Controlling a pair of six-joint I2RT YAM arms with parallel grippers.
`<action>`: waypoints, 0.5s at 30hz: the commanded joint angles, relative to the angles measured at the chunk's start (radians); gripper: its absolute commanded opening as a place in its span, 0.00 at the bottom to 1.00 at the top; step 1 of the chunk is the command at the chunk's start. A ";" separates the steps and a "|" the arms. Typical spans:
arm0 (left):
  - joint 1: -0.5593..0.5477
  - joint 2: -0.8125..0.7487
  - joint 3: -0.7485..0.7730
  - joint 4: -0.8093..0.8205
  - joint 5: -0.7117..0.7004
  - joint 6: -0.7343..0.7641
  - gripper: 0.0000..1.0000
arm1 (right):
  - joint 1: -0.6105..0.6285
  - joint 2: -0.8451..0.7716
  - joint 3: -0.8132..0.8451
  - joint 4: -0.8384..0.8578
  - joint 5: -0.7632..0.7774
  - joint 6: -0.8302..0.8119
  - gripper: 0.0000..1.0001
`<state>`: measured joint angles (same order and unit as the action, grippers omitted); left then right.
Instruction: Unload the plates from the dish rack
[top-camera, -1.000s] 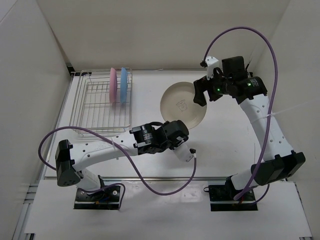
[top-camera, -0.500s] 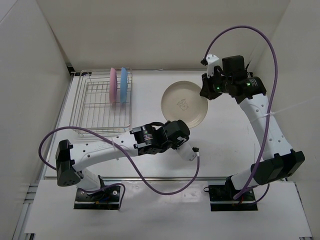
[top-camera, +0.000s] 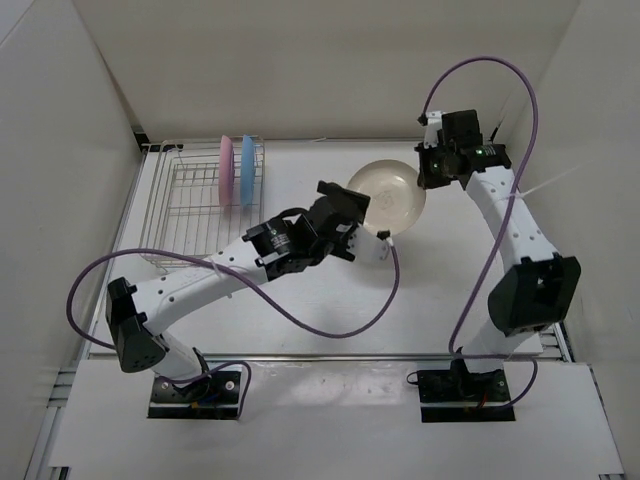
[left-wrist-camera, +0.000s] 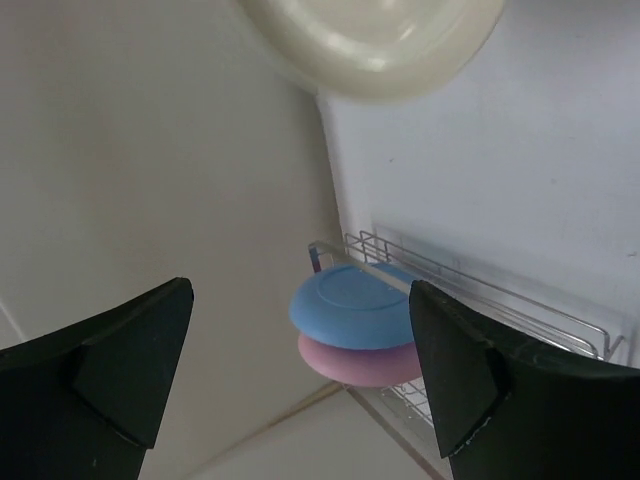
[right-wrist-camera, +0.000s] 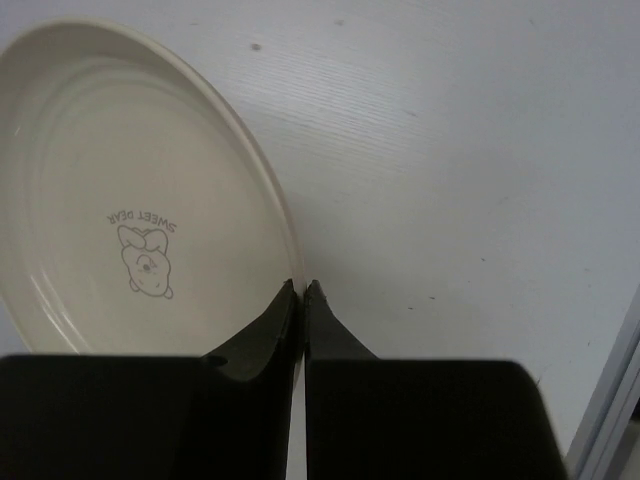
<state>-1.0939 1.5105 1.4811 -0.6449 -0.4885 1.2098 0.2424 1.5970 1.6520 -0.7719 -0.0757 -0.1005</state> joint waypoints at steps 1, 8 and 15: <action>0.064 -0.047 0.111 -0.011 -0.039 -0.114 1.00 | -0.115 0.116 0.003 0.134 0.112 0.091 0.00; 0.425 0.025 0.447 -0.280 -0.042 -0.493 1.00 | -0.219 0.374 0.147 0.143 0.091 0.179 0.00; 0.815 -0.060 0.412 -0.352 0.294 -0.841 1.00 | -0.233 0.549 0.230 0.157 0.140 0.223 0.00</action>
<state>-0.3847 1.5242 1.9419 -0.9298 -0.3958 0.5819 0.0010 2.1197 1.7947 -0.6697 0.0277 0.0803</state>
